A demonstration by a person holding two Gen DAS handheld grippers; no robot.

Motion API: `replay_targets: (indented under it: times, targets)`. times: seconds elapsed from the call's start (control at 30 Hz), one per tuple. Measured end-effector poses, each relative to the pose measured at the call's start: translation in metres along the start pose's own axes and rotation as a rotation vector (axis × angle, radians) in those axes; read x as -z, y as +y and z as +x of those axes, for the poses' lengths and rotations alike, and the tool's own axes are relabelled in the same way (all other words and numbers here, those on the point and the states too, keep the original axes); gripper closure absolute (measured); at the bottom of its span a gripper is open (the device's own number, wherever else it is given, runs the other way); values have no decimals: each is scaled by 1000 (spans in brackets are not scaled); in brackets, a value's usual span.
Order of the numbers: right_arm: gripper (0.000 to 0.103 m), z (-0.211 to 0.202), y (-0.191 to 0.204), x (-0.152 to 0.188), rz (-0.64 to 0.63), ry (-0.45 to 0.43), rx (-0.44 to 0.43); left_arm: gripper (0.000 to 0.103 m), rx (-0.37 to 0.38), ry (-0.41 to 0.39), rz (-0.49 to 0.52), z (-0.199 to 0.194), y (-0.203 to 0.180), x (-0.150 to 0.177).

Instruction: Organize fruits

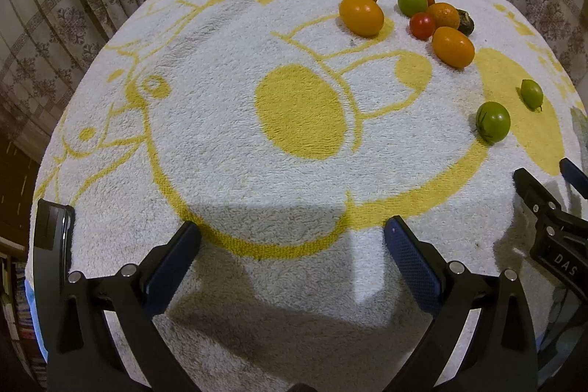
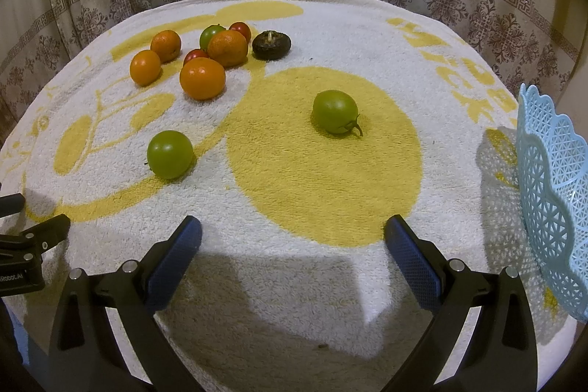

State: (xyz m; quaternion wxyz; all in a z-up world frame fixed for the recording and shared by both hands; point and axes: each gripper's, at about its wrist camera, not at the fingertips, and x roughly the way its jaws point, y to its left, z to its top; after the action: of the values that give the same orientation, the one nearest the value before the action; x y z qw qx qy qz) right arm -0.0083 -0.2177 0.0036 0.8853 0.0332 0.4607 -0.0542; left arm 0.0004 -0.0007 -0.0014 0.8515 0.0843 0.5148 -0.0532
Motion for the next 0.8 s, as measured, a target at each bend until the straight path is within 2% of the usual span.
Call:
replay_targets:
  times: [0.37,0.8]
  targets:
    - [2,3,-2,-1,-9,4,-9,5,0,27,14,2,0,0]
    - [2,3,-3,-4,-25,42,-29,5,-16,3,19,2,-1,-4]
